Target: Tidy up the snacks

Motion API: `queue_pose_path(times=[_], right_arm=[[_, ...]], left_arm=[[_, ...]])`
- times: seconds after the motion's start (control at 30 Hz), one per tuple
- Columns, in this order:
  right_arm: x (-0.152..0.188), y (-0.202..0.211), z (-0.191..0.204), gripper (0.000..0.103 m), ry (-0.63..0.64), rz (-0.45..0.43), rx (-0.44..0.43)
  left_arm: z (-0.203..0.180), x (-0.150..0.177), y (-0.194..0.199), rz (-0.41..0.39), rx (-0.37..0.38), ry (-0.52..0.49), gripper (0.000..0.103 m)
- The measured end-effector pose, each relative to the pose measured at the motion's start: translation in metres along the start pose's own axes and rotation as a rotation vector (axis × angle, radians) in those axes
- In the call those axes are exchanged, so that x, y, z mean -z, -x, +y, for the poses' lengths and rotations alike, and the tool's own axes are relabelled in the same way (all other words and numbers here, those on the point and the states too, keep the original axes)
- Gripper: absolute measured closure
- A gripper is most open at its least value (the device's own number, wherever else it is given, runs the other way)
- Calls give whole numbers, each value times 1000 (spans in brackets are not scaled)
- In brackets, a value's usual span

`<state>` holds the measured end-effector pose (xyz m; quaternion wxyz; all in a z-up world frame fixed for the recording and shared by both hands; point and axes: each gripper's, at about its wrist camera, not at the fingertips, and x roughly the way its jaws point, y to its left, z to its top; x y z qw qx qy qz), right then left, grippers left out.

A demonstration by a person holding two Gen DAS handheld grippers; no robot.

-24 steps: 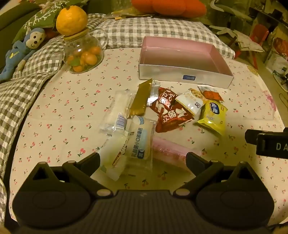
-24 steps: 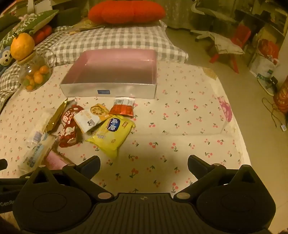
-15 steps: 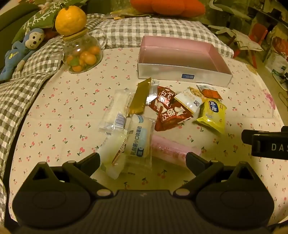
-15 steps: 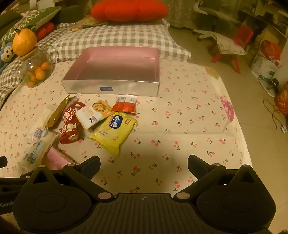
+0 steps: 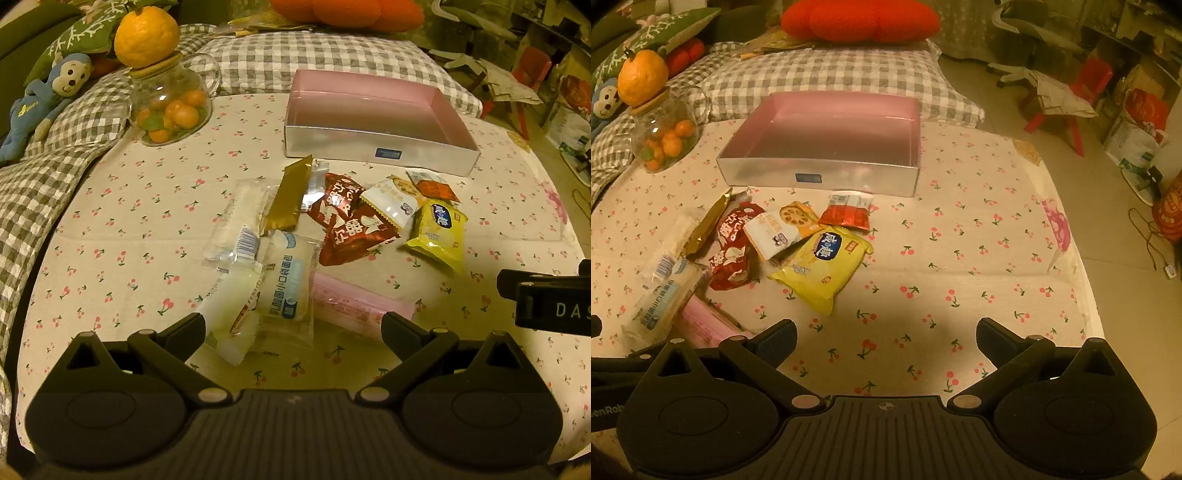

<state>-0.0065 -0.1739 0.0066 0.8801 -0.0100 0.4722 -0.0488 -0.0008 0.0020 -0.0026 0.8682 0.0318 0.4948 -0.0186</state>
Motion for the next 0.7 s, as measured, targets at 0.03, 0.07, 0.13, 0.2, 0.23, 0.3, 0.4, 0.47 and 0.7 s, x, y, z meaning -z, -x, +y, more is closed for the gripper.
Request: queue_pose_path(times=[0.03,0.07,0.13,0.2,0.23,0.3,0.4,0.47,0.7], right_arm=[[0,0,0,0,-1,1,-1],[0,-1,0,0,-2,2,-2],[0,-1,0,0,-1,3,-1],[0,-2,1,0,2,5,0],[0,-2,2,0,3,7,0],[1,-3,2,0,5,9,-1],[1,-3,3,0,8,9,-2],[1,-3,3,0,8,10,-2],[1,-4,4,0,9,10,-2]], left_arm=[[0,0,0,-1,0,1,1],[1,0,0,-2,-1,2,1],[0,0,1,-4,-1,1,1],[0,1,1,-5,0,0,1],[0,1,1,-5,1,0,1],[-1,1,1,-6,0,0,1],[-1,1,1,-5,-1,1,1],[-1,1,1,-6,-1,1,1],[-1,1,1,-6,0,0,1]])
